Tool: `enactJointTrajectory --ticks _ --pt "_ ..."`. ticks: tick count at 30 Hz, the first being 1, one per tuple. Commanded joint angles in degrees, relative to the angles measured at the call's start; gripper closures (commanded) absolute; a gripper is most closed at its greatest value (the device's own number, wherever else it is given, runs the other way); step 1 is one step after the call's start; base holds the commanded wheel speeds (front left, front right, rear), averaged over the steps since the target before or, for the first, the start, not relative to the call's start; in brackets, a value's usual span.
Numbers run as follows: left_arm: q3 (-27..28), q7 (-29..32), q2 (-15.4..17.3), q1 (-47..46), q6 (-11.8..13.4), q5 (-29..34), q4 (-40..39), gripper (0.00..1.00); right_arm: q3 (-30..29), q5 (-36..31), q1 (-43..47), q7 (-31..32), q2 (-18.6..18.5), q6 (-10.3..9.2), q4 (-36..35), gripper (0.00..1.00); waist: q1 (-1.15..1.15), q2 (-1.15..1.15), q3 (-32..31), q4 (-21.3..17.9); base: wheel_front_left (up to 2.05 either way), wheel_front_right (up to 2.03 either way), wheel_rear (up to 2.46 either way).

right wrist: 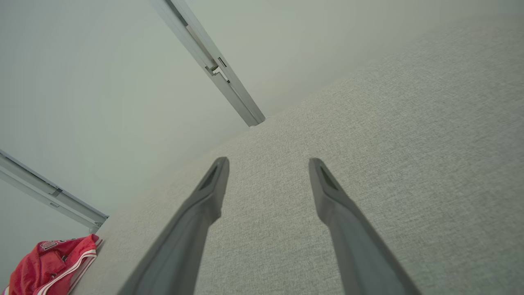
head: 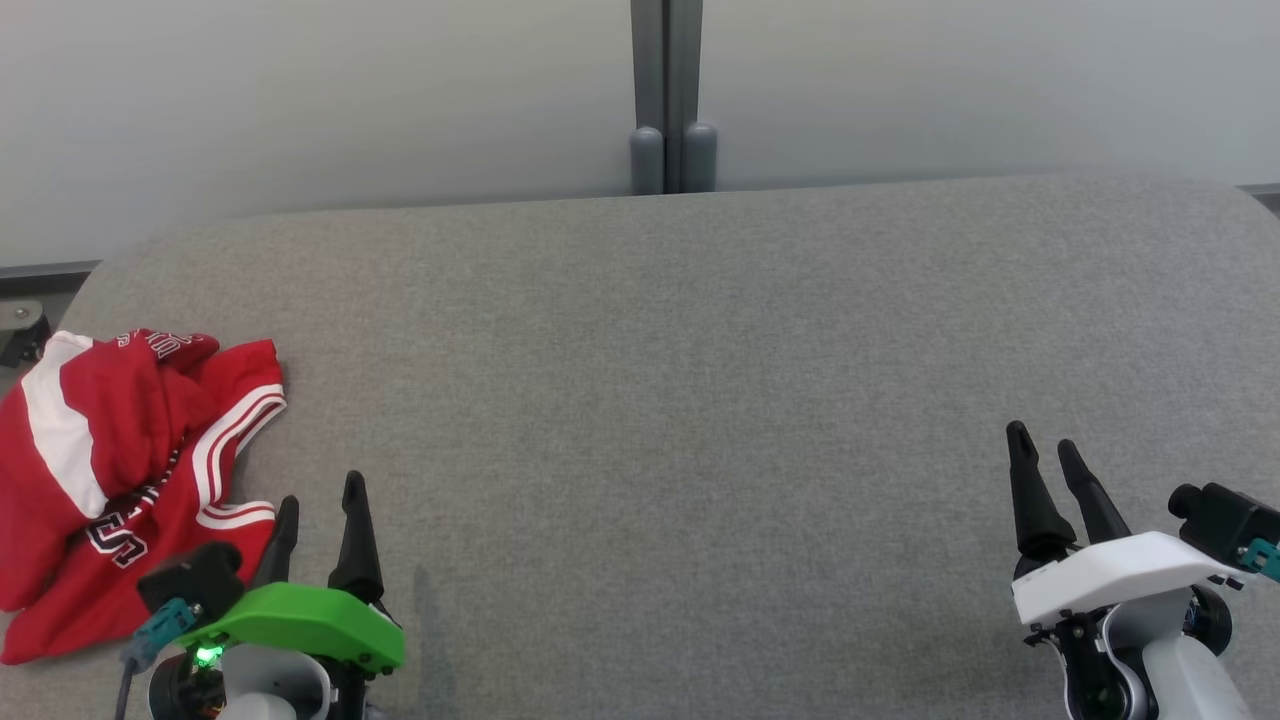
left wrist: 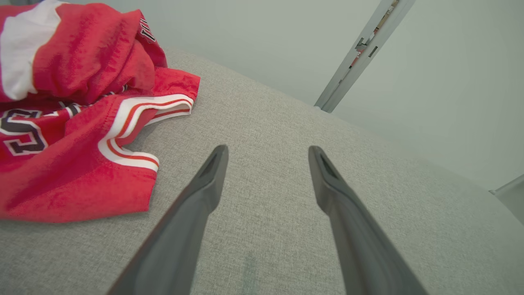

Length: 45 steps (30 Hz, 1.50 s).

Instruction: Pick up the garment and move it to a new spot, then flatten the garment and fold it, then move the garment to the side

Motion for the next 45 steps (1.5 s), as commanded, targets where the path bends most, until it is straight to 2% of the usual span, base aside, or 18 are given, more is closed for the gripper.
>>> enactJointTrajectory --ticks 1,21,34,39,45 --pt "-0.4 -0.6 0.7 -1.1 0.4 2.2 -0.1 0.00 0.0 -1.9 -0.2 -0.7 -0.3 0.03 -0.3 0.00 0.00 0.00 0.0 0.0 0.00 0.00 0.00" --pt "-3.7 -3.5 2.3 -1.1 2.6 13.5 0.2 0.00 0.6 -14.9 0.3 -3.6 -0.2 0.03 0.0 0.00 0.00 0.00 0.1 0.1 0.00 0.00 0.00" --pt "-3.4 -5.2 1.4 1.2 1.9 18.8 1.4 0.00 0.1 -21.7 1.8 -5.3 0.0 0.03 1.4 0.00 0.00 0.00 -0.2 0.5 0.00 0.00 0.00" --pt "-2.4 -5.8 0.1 1.2 1.9 20.3 2.3 0.00 0.2 -24.1 2.3 -5.9 0.1 0.03 1.4 0.00 0.00 0.00 0.4 2.5 0.00 0.00 0.00" --pt "-0.7 -6.5 -0.9 1.0 1.6 22.4 4.0 0.00 1.9 -26.5 2.3 -6.6 0.1 0.03 2.0 0.00 0.00 0.00 1.2 8.1 0.00 0.00 0.00"
